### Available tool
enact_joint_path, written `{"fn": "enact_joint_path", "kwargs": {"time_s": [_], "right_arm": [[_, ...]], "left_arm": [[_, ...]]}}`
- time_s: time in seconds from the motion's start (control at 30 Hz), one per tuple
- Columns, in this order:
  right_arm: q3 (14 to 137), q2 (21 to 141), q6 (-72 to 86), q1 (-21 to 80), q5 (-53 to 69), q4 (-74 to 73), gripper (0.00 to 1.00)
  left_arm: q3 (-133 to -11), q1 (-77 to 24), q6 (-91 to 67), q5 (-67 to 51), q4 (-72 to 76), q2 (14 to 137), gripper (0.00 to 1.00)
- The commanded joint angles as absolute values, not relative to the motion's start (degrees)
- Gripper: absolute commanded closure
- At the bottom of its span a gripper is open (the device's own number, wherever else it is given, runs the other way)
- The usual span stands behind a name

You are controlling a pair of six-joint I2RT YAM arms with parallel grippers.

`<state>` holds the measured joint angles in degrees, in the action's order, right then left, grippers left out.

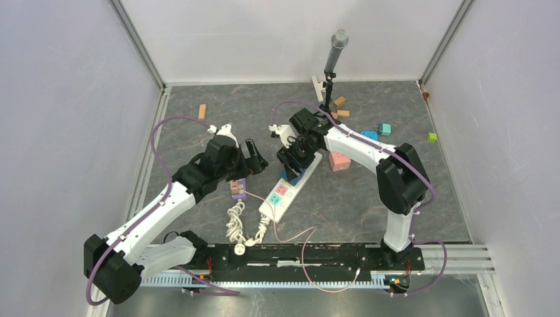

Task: Insert the plug
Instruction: Insert the plug into the socket.

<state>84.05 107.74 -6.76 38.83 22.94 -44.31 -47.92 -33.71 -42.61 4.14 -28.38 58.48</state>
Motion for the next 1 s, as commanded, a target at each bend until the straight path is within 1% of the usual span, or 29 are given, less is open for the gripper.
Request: {"fn": "enact_joint_path", "kwargs": {"time_s": [0.0,0.43,0.97], "right_arm": [[82.4,107.5,-4.4,38.6,25.2,-39.9,1.00],[80.1,107.4,-4.1,38.7,22.7,-36.2,1.00],[79.8,108.0,-7.0,41.1,14.2,-39.4,1.00]], "left_arm": [[-48.2,-33.6,-42.4,3.3,-25.7,58.8,0.00],[-48.3,-33.5,-41.6,2.8,-25.6,59.4,0.00],[-49.0,-33.5,-40.9,2.4,-25.2,60.9,0.00]]}}
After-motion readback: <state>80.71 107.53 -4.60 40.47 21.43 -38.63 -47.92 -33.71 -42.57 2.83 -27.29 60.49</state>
